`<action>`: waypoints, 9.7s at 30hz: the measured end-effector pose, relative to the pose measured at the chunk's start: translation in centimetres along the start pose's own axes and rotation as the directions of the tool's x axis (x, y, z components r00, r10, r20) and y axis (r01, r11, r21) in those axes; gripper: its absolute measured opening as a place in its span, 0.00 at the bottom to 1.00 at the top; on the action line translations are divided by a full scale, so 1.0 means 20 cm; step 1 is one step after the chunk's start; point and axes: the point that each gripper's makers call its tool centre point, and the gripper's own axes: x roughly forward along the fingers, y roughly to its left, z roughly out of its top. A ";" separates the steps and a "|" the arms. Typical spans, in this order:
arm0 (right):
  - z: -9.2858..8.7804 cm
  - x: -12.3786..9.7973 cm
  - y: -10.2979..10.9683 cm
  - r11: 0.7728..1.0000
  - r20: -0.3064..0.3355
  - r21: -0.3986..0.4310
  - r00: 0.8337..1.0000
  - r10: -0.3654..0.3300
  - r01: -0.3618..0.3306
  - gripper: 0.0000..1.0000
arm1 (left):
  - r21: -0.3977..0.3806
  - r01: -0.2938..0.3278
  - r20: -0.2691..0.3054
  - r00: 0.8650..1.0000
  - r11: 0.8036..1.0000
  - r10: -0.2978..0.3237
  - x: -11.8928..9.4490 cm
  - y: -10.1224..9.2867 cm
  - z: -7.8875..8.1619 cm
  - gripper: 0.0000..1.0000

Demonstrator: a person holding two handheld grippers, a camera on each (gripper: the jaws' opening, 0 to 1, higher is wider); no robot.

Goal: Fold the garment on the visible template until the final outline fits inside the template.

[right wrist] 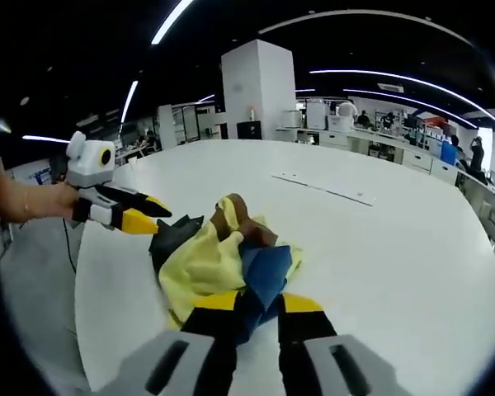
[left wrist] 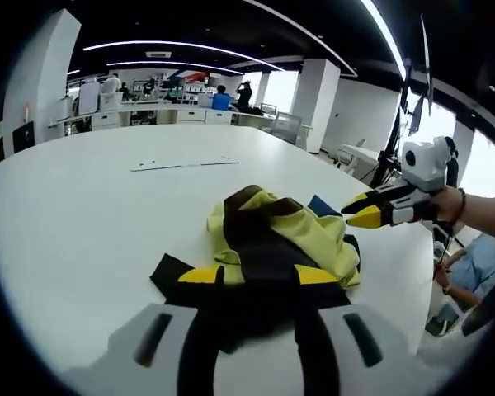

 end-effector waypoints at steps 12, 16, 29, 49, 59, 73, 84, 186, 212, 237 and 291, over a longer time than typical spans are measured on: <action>-0.01 0.04 0.00 0.999 -0.010 -0.034 1.000 0.005 -0.006 0.03 | -0.056 0.017 -0.086 0.996 0.998 -0.022 0.03 -0.01 -0.12 0.14; -0.01 0.04 -0.01 0.999 -0.011 -0.041 1.000 -0.008 0.007 0.00 | -0.065 0.013 -0.102 0.995 0.998 -0.020 0.04 0.00 -0.15 0.07; 0.02 0.01 -0.02 0.999 0.014 -0.024 0.999 -0.037 0.037 0.00 | -0.029 -0.011 -0.058 0.998 1.000 0.010 0.00 0.02 -0.10 0.00; 0.34 -0.17 -0.28 0.991 0.084 -0.018 0.987 -0.134 0.136 0.00 | 0.110 -0.205 0.089 0.977 0.973 0.196 -0.18 0.29 0.46 0.00; 0.50 -0.13 -0.41 0.986 0.104 0.005 0.981 -0.164 0.165 0.00 | 0.104 -0.280 0.189 0.948 0.954 0.258 -0.15 0.47 0.71 0.00; 0.48 0.00 -0.53 0.976 0.055 0.095 0.977 -0.204 0.198 0.00 | 0.028 -0.256 0.120 0.960 0.966 0.251 0.00 0.59 0.64 0.00; 0.35 0.01 -0.54 0.970 0.011 0.142 0.980 -0.200 0.197 0.00 | 0.000 -0.248 0.008 0.969 0.969 0.248 0.11 0.68 0.44 0.00; 0.25 0.36 -0.99 0.880 -0.119 0.318 0.936 -0.332 0.353 0.00 | -0.019 -0.499 -0.050 0.866 0.866 0.498 0.24 1.15 0.38 0.00; 0.33 0.17 -0.73 0.911 -0.020 0.284 0.952 -0.307 0.300 0.55 | -0.064 -0.311 0.013 0.950 0.948 0.313 0.10 0.83 0.31 0.35; 0.08 -0.01 -0.25 0.936 -0.041 0.315 0.988 -0.152 0.157 0.64 | 0.077 -0.004 -0.014 1.000 0.997 0.005 0.11 0.25 0.17 0.33; -0.04 0.00 -0.08 0.925 -0.003 0.299 0.969 -0.246 0.236 0.00 | 0.394 0.018 -0.138 0.990 0.919 0.039 0.39 -0.07 0.25 0.00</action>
